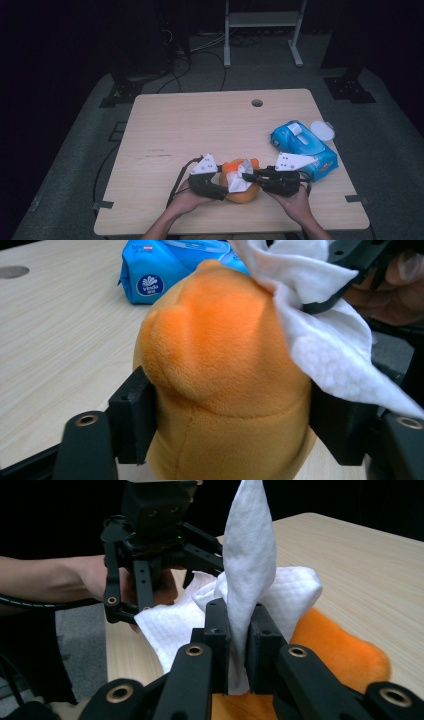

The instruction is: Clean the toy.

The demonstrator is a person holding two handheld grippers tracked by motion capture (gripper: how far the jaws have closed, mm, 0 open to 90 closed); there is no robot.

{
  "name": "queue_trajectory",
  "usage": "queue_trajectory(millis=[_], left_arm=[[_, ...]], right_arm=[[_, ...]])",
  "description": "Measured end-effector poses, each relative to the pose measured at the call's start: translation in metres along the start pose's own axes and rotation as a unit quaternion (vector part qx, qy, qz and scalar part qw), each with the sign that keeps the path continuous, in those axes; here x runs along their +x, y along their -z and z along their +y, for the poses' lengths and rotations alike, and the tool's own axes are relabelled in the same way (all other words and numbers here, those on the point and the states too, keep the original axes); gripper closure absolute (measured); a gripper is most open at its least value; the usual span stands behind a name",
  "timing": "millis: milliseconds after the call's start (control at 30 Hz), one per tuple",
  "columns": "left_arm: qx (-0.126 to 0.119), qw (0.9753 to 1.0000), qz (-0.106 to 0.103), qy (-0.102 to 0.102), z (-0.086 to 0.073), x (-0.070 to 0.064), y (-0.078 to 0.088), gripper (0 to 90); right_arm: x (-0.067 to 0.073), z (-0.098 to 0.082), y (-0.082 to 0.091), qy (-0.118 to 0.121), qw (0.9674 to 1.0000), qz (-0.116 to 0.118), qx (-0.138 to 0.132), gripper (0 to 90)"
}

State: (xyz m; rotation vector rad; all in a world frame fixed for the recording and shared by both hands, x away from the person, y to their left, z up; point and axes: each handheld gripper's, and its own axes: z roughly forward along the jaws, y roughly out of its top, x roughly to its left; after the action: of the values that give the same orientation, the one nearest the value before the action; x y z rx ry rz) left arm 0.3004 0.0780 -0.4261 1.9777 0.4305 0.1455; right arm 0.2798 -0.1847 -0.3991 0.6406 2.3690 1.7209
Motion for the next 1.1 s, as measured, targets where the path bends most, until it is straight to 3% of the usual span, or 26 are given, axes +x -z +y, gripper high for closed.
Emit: queue_trajectory(millis=[300, 400, 500, 633, 700, 767, 933, 1000, 1100], left_arm=[[-0.002, 0.9999, -0.003, -0.013, 0.0, -0.004, -0.003, 30.7], [-0.003, 1.0, -0.006, 0.002, 0.0, -0.002, -0.005, 18.4], [-0.005, 0.9997, -0.013, 0.022, 0.0, 0.001, -0.007, 13.7], [-0.008, 0.9999, -0.009, 0.001, 0.001, -0.007, -0.009, 25.5], [-0.006, 0.9998, -0.003, -0.016, 0.002, -0.014, -0.01, 27.2], [-0.005, 0.9994, 0.003, -0.035, 0.002, -0.018, -0.011, 29.2], [0.0, 0.9975, 0.0, -0.07, 0.001, -0.029, -0.013, 29.8], [0.001, 0.9974, 0.0, -0.072, 0.001, -0.029, -0.014, 25.9], [0.002, 0.9986, 0.0, -0.053, 0.001, -0.026, -0.017, 15.0]], right_arm=[[-0.019, -0.004, 0.014, -0.023, 0.999, -0.04, 0.001, 81.0], [-0.015, -0.003, 0.013, -0.015, 0.9991, -0.04, 0.007, 80.9], [-0.011, -0.003, 0.012, -0.013, 0.9993, -0.033, 0.008, 80.8], [-0.001, 0.001, 0.007, -0.002, 1.0, -0.002, 0.002, 80.9], [0.006, 0.005, 0.002, 0.02, 0.9998, 0.002, 0.005, 81.0], [0.008, 0.008, 0.002, 0.026, 0.9996, -0.002, 0.007, 81.1], [-0.003, 0.007, 0.012, 0.011, 0.9995, -0.03, 0.004, 81.0], [-0.008, 0.003, 0.016, 0.001, 0.9995, -0.032, 0.004, 81.0], [-0.006, 0.002, 0.017, 0.006, 0.9994, -0.032, 0.009, 81.0]])
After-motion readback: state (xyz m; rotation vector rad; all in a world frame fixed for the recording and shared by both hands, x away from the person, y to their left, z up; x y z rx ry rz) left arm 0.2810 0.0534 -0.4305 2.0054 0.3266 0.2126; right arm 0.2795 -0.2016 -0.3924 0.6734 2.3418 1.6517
